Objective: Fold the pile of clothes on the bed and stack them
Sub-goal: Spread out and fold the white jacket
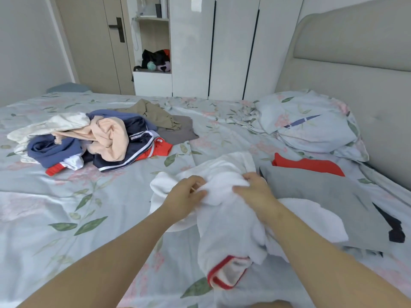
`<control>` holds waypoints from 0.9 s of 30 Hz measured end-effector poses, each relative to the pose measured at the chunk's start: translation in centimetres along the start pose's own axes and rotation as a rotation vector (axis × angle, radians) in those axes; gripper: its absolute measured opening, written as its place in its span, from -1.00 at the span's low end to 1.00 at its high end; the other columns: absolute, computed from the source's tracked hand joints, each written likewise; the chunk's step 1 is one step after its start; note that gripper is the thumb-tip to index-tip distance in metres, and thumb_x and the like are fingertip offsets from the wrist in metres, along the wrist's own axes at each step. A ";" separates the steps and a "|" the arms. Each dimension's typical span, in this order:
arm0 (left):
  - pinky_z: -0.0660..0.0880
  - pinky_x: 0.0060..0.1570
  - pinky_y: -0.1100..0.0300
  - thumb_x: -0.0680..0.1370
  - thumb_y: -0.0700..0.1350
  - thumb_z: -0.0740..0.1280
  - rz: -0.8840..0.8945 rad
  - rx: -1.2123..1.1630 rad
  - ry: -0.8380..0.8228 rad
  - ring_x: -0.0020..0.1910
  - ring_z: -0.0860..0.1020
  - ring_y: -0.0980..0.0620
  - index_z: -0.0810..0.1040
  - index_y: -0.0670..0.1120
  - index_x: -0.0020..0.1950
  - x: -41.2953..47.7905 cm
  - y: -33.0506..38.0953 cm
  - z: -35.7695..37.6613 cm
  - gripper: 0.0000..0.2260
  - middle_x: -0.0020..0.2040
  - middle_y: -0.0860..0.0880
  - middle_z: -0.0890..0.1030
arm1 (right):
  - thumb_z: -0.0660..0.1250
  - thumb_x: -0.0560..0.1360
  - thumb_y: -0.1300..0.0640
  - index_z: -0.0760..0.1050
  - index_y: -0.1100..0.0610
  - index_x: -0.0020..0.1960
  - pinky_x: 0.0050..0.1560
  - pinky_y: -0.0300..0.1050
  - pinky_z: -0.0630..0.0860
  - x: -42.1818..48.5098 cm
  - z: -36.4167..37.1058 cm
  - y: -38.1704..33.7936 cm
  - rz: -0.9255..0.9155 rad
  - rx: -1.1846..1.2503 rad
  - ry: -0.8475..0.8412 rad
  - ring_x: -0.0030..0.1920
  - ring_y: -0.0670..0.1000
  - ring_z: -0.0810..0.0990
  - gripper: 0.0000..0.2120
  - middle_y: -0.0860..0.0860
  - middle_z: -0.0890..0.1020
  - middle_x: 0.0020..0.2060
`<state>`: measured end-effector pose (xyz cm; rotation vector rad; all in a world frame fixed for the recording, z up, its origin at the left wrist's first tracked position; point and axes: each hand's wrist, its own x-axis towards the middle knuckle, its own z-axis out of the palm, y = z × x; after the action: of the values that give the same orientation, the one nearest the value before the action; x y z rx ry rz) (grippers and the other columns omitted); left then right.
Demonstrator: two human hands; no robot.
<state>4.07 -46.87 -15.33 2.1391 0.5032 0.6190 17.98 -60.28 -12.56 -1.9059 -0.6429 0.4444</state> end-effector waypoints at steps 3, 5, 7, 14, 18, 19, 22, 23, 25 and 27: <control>0.27 0.00 0.62 0.46 0.03 0.43 0.064 -0.083 -0.165 0.19 0.31 0.33 0.26 0.24 0.19 -1.0 2.4 -0.3 -0.57 0.23 0.10 0.36 | 0.36 0.40 0.38 0.40 0.16 -0.14 -0.30 -0.15 0.36 2.0 -0.3 -3.1 0.128 0.372 0.136 -0.33 0.02 0.41 -0.81 0.08 0.45 -0.29; 0.21 0.16 0.59 0.32 0.19 0.46 0.088 -0.033 -0.274 0.40 0.12 0.22 0.11 0.33 0.28 -1.4 3.2 -0.7 -0.32 0.43 0.11 0.12 | 0.33 0.38 0.41 0.46 0.31 0.03 -0.32 -0.14 0.39 3.3 -0.5 -4.9 0.259 0.550 0.119 -0.35 0.07 0.41 -0.77 0.16 0.46 -0.28; 0.20 0.34 0.37 0.17 0.27 0.43 0.117 -0.044 -0.280 0.47 -0.01 0.24 0.04 0.40 0.30 -1.7 4.0 -1.1 -0.19 0.49 0.15 -0.03 | 0.29 0.42 0.35 0.44 0.29 0.18 -0.38 -0.16 0.47 4.2 -0.2 -5.9 0.341 0.600 0.031 -0.32 0.09 0.46 -0.67 0.17 0.49 -0.15; 0.33 0.01 0.52 0.39 -0.07 0.49 0.280 -0.144 0.087 -0.03 0.47 0.45 0.43 0.21 0.06 -1.2 7.5 -4.6 -0.64 -0.04 0.40 0.53 | 0.20 0.55 0.27 0.41 0.27 -0.29 -0.52 -0.20 0.50 0.7 -0.7 -11.8 0.366 0.852 -0.131 -0.54 0.06 0.54 -0.76 0.09 0.52 -0.57; 0.45 -0.17 0.42 0.51 -0.24 0.33 0.272 -0.412 0.147 -0.25 0.54 0.30 0.54 0.02 -0.06 -0.7 12.2 -8.6 -0.86 -0.25 0.24 0.62 | 0.21 0.54 0.31 0.46 0.34 -0.33 -0.42 -0.12 0.56 -2.4 -3.1 -17.4 0.276 1.025 -0.264 -0.49 0.09 0.57 -0.72 0.15 0.56 -0.46; 0.48 -0.20 0.38 0.53 -0.22 0.30 0.249 -0.512 0.160 -0.26 0.55 0.25 0.55 -0.01 -0.07 -0.3 13.2 -9.4 -0.89 -0.26 0.19 0.63 | 0.22 0.54 0.32 0.46 0.33 -0.28 -0.30 -0.08 0.58 -2.9 -3.8 -18.8 0.227 1.073 -0.267 -0.39 0.08 0.57 -0.77 0.15 0.54 -0.39; 0.53 -0.25 0.34 0.58 -0.12 0.27 0.089 -0.728 0.224 -0.26 0.60 0.16 0.56 -0.03 -0.04 1.3 14.5 -11.3 -0.92 -0.22 0.08 0.66 | 0.24 0.54 0.35 0.46 0.22 -0.10 -0.25 -0.04 0.62 -3.3 -5.4 -20.8 0.042 1.120 -0.178 -0.21 0.09 0.56 -0.92 0.17 0.49 -0.19; 0.53 -0.28 0.37 0.59 -0.09 0.27 0.016 -0.734 0.259 -0.25 0.61 0.16 0.57 -0.04 0.01 2.0 13.9 -11.6 -0.90 -0.18 0.07 0.67 | 0.23 0.55 0.34 0.46 0.16 -0.07 -0.27 -0.06 0.62 -3.2 -5.6 -20.7 -0.014 1.036 -0.151 -0.19 0.10 0.57 -0.89 0.17 0.48 -0.13; 0.50 -0.35 0.37 0.59 -0.06 0.27 -0.134 -0.640 0.307 -0.22 0.59 0.10 0.57 -0.11 0.05 3.0 11.1 -11.4 -0.85 -0.11 -0.02 0.65 | 0.21 0.57 0.26 0.47 0.05 -0.04 -0.22 -0.07 0.57 -2.1 -5.0 -18.4 -0.057 0.733 -0.148 -0.17 0.06 0.56 -0.86 0.10 0.49 -0.07; 0.40 -0.37 0.26 0.57 -0.07 0.31 -0.277 -0.479 0.322 -0.27 0.48 0.01 0.51 -0.17 -0.05 3.0 7.0 -10.0 -0.84 -0.21 -0.12 0.54 | 0.23 0.57 0.14 0.46 -0.02 0.06 -0.10 -0.10 0.42 -1.4 -3.5 -14.1 -0.025 0.312 -0.197 -0.04 0.04 0.53 -0.88 0.01 0.51 0.05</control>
<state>1.53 -43.10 -3.63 1.4953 0.7292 0.8336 15.58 -59.01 1.80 -1.5692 -0.6811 0.6814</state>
